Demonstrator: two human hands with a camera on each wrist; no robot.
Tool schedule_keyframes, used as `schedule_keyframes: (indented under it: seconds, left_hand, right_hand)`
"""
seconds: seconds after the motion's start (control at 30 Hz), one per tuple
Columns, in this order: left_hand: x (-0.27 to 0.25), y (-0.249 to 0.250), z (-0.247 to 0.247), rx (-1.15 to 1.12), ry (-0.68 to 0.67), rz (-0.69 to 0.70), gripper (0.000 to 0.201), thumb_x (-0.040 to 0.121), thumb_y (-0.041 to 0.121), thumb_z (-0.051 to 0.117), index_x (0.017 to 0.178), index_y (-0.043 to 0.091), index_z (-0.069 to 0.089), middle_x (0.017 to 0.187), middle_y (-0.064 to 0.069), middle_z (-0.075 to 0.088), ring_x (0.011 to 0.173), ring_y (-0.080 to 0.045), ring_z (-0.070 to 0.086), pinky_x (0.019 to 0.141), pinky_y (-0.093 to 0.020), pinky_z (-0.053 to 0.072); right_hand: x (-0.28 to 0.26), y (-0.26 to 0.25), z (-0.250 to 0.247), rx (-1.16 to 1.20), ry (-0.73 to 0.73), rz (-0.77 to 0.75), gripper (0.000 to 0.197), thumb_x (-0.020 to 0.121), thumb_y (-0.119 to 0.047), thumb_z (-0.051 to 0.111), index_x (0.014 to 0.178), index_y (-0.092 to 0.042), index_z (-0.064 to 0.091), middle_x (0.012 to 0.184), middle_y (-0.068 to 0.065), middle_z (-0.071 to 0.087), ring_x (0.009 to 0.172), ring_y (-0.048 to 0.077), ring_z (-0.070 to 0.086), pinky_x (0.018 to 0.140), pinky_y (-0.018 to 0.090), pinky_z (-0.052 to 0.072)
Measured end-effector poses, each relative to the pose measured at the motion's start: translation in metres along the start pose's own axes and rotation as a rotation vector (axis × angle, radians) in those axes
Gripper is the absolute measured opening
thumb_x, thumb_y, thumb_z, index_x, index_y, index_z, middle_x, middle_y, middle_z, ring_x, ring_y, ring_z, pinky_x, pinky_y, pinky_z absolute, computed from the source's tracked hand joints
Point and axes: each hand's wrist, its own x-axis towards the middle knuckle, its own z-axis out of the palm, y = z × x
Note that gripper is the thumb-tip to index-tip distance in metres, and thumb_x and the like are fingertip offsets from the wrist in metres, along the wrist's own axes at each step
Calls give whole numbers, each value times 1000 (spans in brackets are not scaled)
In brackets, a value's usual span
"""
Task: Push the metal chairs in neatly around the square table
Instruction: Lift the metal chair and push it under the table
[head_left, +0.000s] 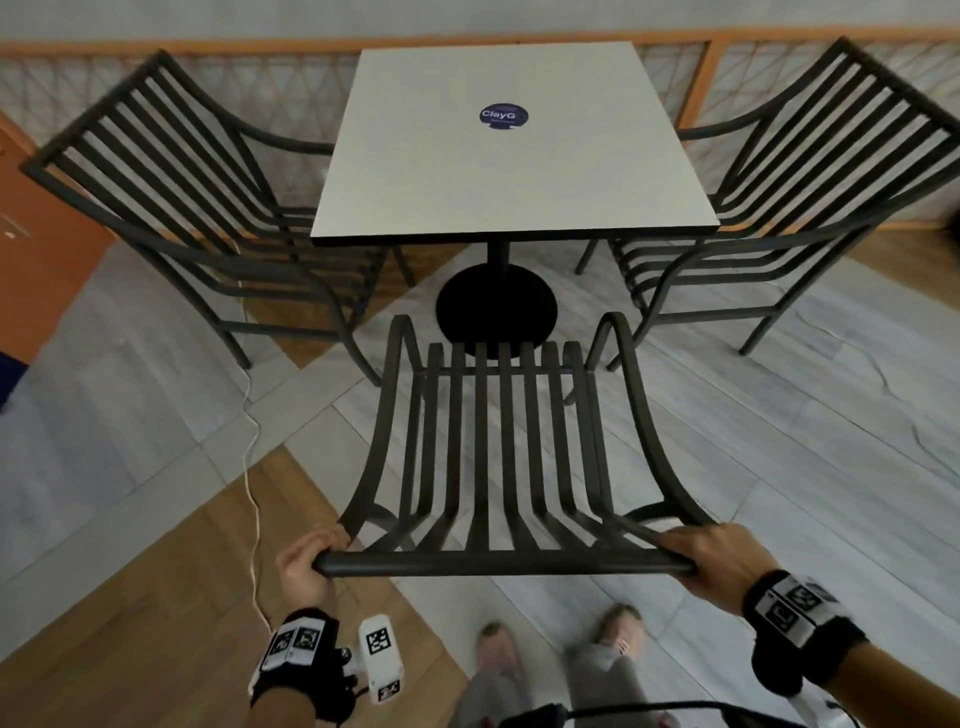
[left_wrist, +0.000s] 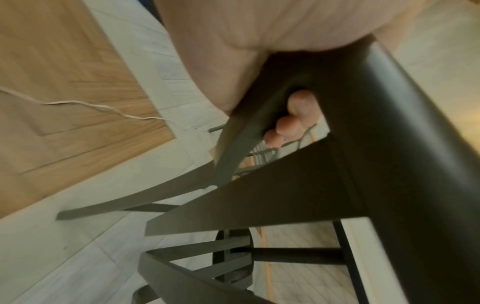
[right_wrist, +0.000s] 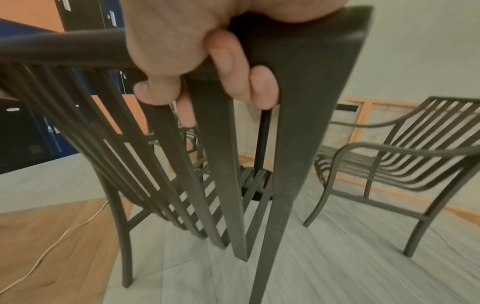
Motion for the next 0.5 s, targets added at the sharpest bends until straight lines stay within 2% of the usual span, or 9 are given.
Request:
schedule_keyframes:
  seconds: [0.07,0.13,0.2,0.27,0.3,0.37,0.4,0.43,0.5]
  left_hand:
    - [1,-2,0,-18,-26,12,51,71,-15,35,36,14,58,45,5,59,53,-9,59,65,-14,50]
    - [8,0,1,18,-54,19,42,68,-7,41,37,14,58,47,2,60,55,-11,59,67,-15,50]
    - [15,3,6,80,-81,30,31,70,-8,43,45,2,58,49,2,63,57,-9,61,71,-15,50]
    - [24,7,15,127,-77,35,29,75,-17,40,59,-4,61,51,6,67,59,-2,64,74,-12,50]
    - [31,7,20,108,-64,20,31,76,-18,38,60,-4,61,51,6,67,60,-2,65,75,-13,51]
    - [47,8,28,30,-47,-34,40,75,-16,40,47,2,60,50,3,66,63,-7,68,81,-22,50]
    - [57,8,31,15,-51,-46,47,75,-14,41,42,11,62,51,3,67,65,-9,69,83,-25,49]
    - [66,7,35,21,-70,-42,50,75,-13,42,40,15,63,53,3,68,67,-10,69,85,-26,49]
    - [79,10,45,87,-100,12,51,76,-12,42,41,17,63,56,5,71,68,-7,70,84,-21,51]
  right_hand:
    - [1,-1,4,-43,-13,21,17,79,-38,66,96,-38,64,73,-16,70,59,8,66,51,16,32]
    - [7,-3,-4,-28,-93,30,22,87,-36,55,109,-37,62,86,-11,73,73,15,68,59,21,35]
    - [16,-2,-14,7,-69,46,25,87,-32,58,111,-36,64,92,-12,74,76,18,69,60,24,40]
    - [28,1,-23,3,-58,45,28,87,-31,59,113,-37,63,99,-15,73,82,18,69,64,29,47]
    - [35,3,-27,-16,-84,49,28,88,-31,57,114,-38,61,102,-16,72,85,17,68,68,30,48]
    - [52,9,-34,-68,-125,70,22,90,-33,50,111,-36,60,98,-14,71,84,16,66,68,28,46]
    - [60,12,-38,-87,-133,80,20,91,-35,48,107,-35,60,92,-13,70,79,16,64,66,26,44]
    - [68,14,-41,-101,-132,90,19,92,-36,47,104,-33,60,85,-12,66,73,16,61,63,26,41]
    - [85,20,-48,-125,-123,107,18,92,-38,46,103,-33,60,79,-10,62,66,17,55,59,27,38]
